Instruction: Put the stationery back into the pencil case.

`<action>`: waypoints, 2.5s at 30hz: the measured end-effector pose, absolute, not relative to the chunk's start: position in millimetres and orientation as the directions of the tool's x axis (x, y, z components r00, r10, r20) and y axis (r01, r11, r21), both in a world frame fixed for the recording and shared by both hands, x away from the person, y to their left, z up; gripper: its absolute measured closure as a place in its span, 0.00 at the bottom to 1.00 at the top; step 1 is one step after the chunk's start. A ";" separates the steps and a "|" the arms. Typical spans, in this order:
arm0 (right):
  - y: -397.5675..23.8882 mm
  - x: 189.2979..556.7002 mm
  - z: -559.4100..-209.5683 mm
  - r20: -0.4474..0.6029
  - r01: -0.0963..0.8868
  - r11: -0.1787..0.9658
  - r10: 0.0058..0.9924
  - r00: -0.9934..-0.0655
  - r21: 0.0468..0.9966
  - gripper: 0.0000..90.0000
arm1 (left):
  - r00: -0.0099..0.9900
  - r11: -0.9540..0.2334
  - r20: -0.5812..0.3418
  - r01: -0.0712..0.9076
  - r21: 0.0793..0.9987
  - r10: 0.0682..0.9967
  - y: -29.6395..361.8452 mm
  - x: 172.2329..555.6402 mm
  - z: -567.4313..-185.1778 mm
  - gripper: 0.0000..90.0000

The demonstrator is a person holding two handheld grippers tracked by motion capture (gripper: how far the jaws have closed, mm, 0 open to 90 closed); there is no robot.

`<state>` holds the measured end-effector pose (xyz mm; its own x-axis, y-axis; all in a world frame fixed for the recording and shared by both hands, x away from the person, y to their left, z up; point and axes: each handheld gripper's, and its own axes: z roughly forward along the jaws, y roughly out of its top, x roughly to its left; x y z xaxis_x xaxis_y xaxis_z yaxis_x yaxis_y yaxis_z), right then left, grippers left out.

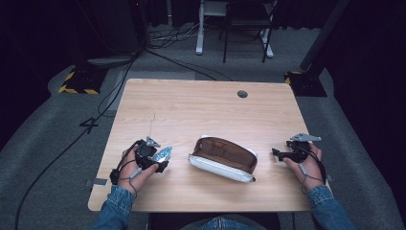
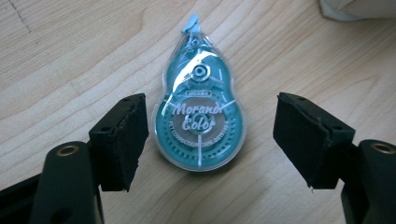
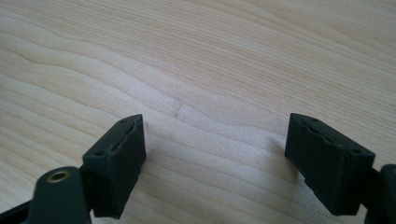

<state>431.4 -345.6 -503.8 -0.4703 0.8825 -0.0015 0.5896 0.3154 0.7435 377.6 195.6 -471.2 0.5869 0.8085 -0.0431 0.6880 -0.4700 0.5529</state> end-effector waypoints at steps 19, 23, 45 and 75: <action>-344.5 431.0 -503.8 -0.003 0.588 0.320 0.879 -0.476 0.743 0.23 | 0.575 -0.495 -0.019 0.720 0.487 0.818 189.6 386.8 -480.0 0.38; -344.1 431.0 -503.8 -0.002 0.587 0.320 0.879 -0.477 0.744 0.23 | 0.574 -0.489 -0.020 0.716 0.499 0.819 191.8 386.8 -480.2 0.42; -343.0 430.6 -503.8 -0.001 0.587 0.321 0.878 -0.478 0.743 0.23 | 0.569 -0.464 -0.061 0.723 0.512 0.820 196.8 386.0 -474.3 0.43; -342.8 430.2 -503.7 -0.003 0.581 0.326 0.874 -0.487 0.746 0.25 | 0.621 -0.464 -0.038 0.624 0.629 0.783 190.3 368.9 -419.1 0.43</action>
<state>430.2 -342.8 -503.7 -0.4866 0.8736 -0.0035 0.5807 0.3265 0.7458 368.9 190.3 -419.1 0.6208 0.7831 -0.0376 0.6235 -0.4641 0.6292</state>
